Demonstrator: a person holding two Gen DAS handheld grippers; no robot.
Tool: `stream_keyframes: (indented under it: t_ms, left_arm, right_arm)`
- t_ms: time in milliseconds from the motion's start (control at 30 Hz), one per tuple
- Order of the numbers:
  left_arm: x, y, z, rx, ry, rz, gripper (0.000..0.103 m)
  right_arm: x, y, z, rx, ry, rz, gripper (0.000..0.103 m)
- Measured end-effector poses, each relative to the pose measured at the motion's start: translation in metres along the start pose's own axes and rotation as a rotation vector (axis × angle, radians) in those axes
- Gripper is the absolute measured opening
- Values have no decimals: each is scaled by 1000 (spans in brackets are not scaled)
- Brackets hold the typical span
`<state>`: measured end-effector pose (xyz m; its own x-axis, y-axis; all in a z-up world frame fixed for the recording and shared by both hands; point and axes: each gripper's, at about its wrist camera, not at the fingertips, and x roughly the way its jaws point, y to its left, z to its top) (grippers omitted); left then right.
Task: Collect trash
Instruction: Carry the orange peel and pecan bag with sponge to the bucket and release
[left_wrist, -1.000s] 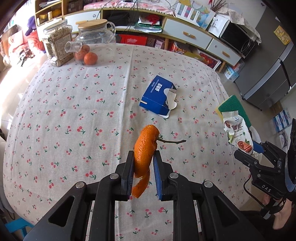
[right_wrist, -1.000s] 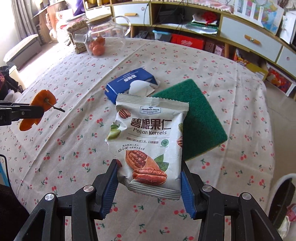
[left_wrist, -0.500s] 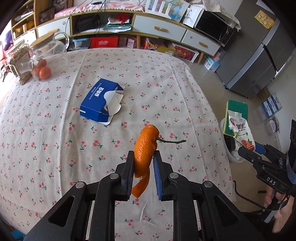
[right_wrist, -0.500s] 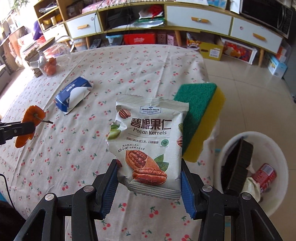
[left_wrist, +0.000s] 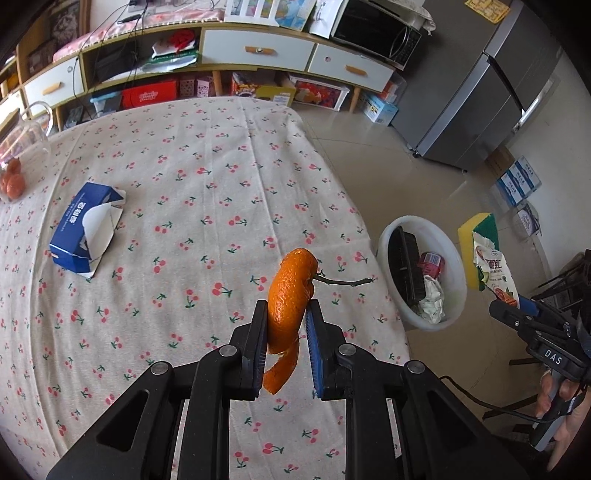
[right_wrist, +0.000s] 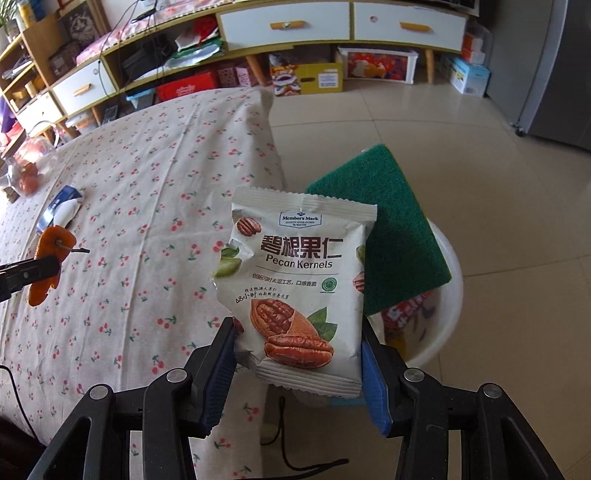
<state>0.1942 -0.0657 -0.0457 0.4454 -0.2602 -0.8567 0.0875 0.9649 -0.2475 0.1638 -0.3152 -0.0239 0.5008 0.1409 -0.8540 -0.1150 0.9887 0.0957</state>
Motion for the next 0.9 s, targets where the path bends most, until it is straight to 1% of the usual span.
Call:
stream_keyframes:
  t_ms: [133,267,400,567,700,767,833,900]
  left_arm:
    - [14,-31,9,56,-26,-3,21]
    - [30,-64,19,85,-43,-51,21]
    - [53,-101,25,144,-22,-64,21]
    - [85,-143,29,182,33,-97,21]
    - [102,-171,34,234,33,-104,21]
    - [107,-178,37,245,24,-125,23]
    - [111,-182,39,266,19,-171,33]
    - [112,-181,40,268,13,-140,64]
  right_arm:
    - [-9,-31,-10,54,1,-11,53]
    - [-17,-58,-20,95,4,-20,53]
    - [-24,-79,-29,120,7,-31,53]
    - [-30,-100,-35,160,6,-31,53]
    - [-36,-109,-38,176,1,-29,53]
    - [-37,-111,-40,175,2,-32,53]
    - [-36,-112,-40,174,5,-35,53]
    - [-35,-113,-41,175,10,-40,53]
